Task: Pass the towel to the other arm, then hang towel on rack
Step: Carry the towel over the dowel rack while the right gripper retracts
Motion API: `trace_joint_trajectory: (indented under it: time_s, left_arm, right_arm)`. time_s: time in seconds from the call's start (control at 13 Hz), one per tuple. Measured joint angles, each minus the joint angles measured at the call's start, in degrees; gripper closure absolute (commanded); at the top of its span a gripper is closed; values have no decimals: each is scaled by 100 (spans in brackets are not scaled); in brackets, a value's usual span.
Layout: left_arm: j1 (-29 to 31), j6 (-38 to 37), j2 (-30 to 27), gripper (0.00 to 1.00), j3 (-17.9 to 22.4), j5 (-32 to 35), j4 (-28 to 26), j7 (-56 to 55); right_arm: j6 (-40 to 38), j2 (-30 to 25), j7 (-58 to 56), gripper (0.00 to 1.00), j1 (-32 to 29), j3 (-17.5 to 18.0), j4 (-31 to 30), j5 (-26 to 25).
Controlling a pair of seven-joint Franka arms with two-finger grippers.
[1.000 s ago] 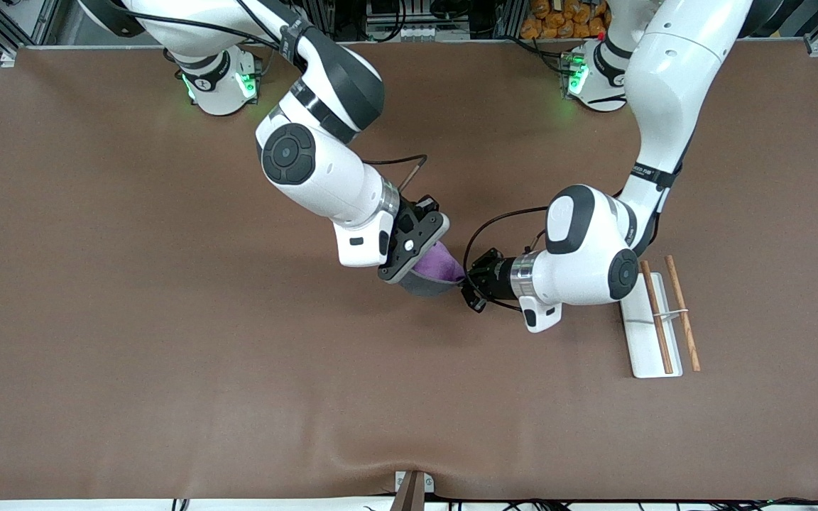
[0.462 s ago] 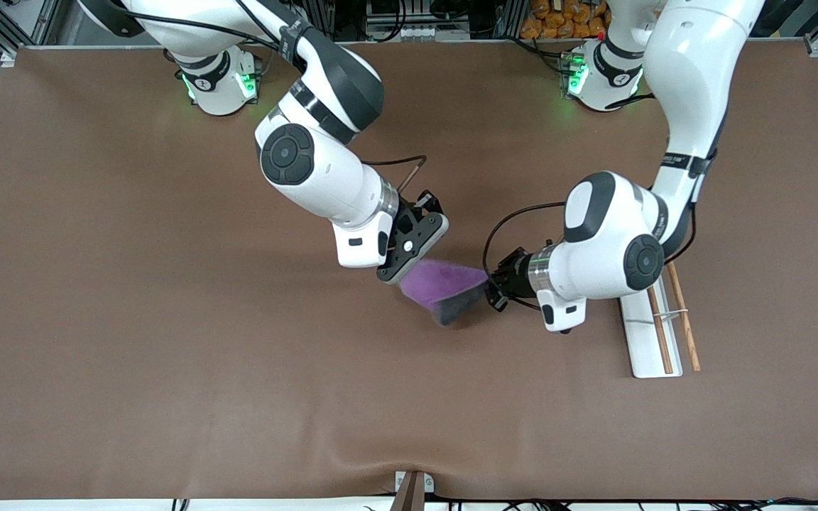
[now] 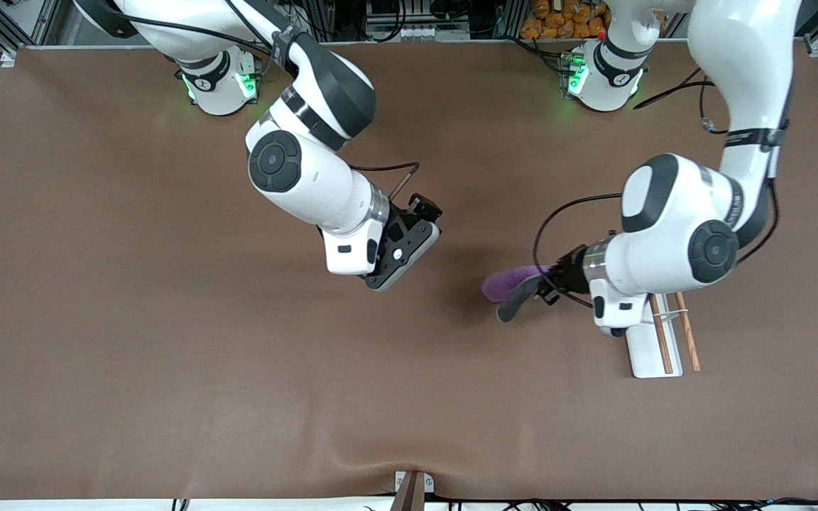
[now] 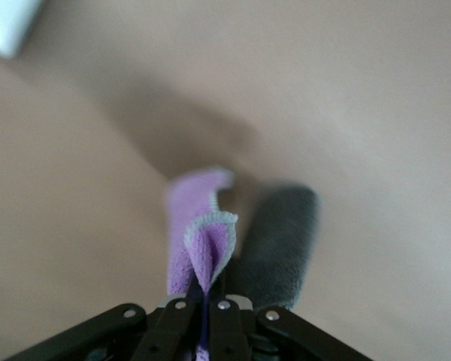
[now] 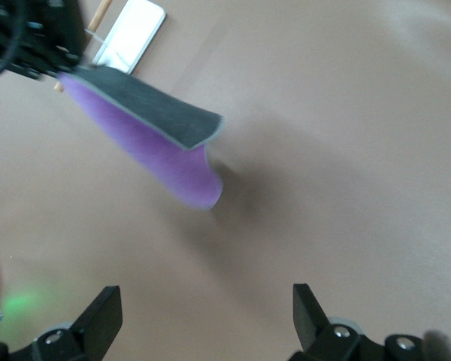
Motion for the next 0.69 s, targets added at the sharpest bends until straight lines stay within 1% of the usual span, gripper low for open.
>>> trace_joint_trajectory:
  time_s: [0.23, 0.46, 0.69]
  left_arm:
    - [479, -334, -90, 100, 18, 406, -3, 1330]
    - [933, -375, -89, 100, 30, 850, -45, 2396]
    - [1430, -376, -89, 100, 47, 1021, -75, 3443]
  right_arm:
    - [-108, -2, -1, 0, -495, -27, 3, -1]
    - [-274, -10, -3, 0, -1045, -56, 6, -5]
    - [-306, -11, -13, 0, -1739, -69, 9, -5]
